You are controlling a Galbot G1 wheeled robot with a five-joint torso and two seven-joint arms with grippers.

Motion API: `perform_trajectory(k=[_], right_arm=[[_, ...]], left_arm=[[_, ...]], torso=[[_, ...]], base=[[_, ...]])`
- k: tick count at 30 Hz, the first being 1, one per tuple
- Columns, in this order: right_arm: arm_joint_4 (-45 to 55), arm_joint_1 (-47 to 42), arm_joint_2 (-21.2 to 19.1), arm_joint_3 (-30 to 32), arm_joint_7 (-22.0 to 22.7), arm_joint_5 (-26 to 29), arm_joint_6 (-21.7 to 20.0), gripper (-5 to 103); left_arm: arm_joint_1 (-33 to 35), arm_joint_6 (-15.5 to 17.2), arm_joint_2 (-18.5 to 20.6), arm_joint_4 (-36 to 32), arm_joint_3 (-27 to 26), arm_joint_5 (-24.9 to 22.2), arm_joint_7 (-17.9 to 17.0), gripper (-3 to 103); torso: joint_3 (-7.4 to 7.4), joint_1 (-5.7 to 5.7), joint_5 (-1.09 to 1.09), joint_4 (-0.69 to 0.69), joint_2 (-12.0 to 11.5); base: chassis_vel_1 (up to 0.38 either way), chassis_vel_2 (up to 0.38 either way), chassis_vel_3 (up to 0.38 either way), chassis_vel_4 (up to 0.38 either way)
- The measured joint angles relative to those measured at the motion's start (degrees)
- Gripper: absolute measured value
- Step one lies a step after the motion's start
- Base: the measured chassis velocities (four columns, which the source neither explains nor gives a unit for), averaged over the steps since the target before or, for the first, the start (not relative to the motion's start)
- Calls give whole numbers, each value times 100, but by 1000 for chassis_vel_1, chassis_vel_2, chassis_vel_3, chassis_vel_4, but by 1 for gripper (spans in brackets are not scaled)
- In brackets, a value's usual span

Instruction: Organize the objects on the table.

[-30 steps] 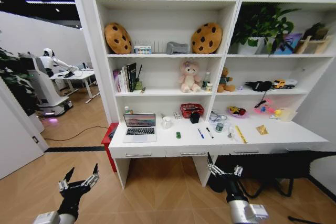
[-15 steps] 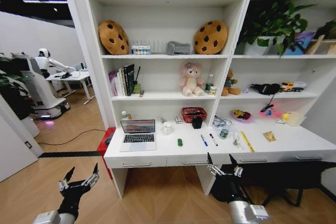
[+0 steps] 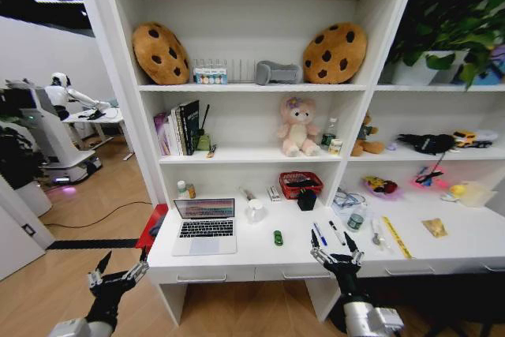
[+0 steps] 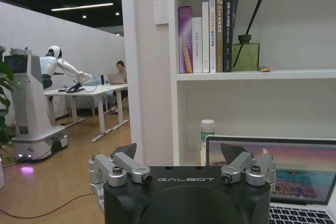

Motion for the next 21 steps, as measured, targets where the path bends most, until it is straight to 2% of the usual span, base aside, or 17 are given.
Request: perform_trajectory(k=[4,11,14,16,18,19,21], right_arm=[[-16,1,-1,2,-154,-59,94,100],[-16,17,-47,25,-188,-84,86,100],[-12,1,-89,51,-189,-95,73,100],[-12,-3,-92,55,-189,-95,72,100],[-29,-21,-85,76,-196,-105,72,100],[-29,-21,-85,76,-196,-105,72,100],[-64,-44,-55,91,-191,-138,67,100]], left_arm=[[-12,0,7,-1,-17,-33,-5,92],[-80,6,210,-1,-41,-105,34,92],[-212,43,718,36,-195,-406,103,92],[-238,29,819,57,-229,-474,149,92],[-320,-121,1139,144,-331,-649,449,84],[-320,-121,1139,144,-331,-649,449,84],[-358,-144,1297,173,-332,-698,534,73]], torso=[[1,4,0,1,-2],[0,-2,0,2,0],[-1,-6,0,2,3],[-1,-6,0,1,3],[-1,-6,-1,0,3],[-1,-6,-1,0,3],[0,-2,0,2,1]], base=[[-176,157,155,-177],[-24,41,29,-10],[27,-38,-20,42],[18,-17,-14,31],[0,0,0,0],[0,0,0,0],[0,0,0,0]])
